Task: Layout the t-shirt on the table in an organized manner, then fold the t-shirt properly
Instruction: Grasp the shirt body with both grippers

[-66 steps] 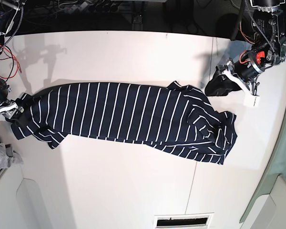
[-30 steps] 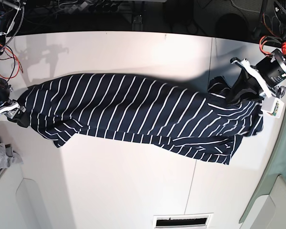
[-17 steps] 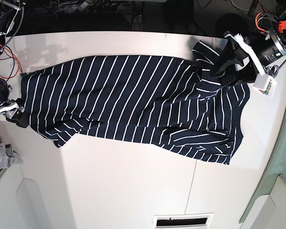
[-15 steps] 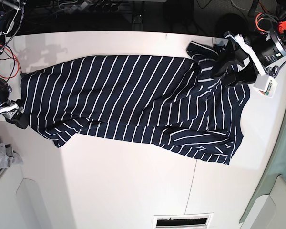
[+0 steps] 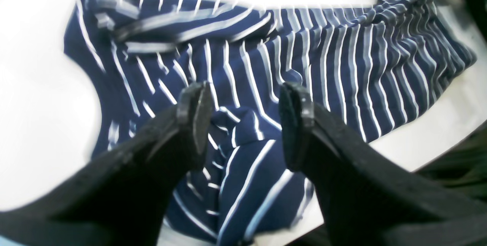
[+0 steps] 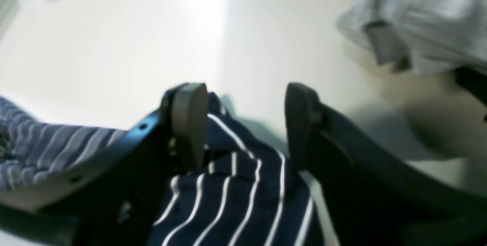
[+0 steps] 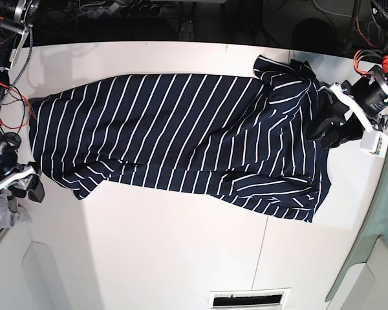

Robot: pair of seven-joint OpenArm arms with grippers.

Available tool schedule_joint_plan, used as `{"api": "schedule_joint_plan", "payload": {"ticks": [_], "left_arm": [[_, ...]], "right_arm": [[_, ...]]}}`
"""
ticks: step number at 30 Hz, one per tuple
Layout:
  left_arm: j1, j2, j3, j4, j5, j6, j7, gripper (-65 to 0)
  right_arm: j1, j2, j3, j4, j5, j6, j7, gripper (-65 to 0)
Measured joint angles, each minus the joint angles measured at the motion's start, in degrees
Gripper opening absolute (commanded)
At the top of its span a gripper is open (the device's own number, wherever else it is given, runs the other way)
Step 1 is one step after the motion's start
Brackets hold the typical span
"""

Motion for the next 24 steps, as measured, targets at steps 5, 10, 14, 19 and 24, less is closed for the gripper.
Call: {"api": "schedule_joint_plan", "payload": {"ticks": [5, 10, 14, 19, 24], "left_arm": [[-4.5, -0.1, 7.9, -12.1, -0.1, 0.2, -0.2, -33.6], [-4.4, 0.3, 13.0, -15.1, 2.5, 0.1, -0.1, -33.6], [-4.5, 0.3, 13.8, -17.0, 6.0, 0.2, 0.0, -33.6], [-4.6, -0.3, 13.7, -19.0, 9.7, 1.9, -0.4, -33.6], [-4.8, -1.9, 13.8, -20.7, 13.9, 6.3, -4.3, -33.6]], "right_arm": [[5.9, -0.6, -12.4, -11.8, -4.2, -4.1, 8.3, -32.7], [9.2, -1.7, -20.6, -22.7, -10.7, -5.0, 10.7, -33.0], [9.7, -3.7, -22.7, -24.2, -12.9, -5.4, 12.8, -48.2], [9.1, -3.9, -22.6, -24.2, -14.3, -4.9, 16.7, -65.0], [8.9, -2.3, -17.5, -23.0, -15.2, -4.5, 16.3, -65.0]]}}
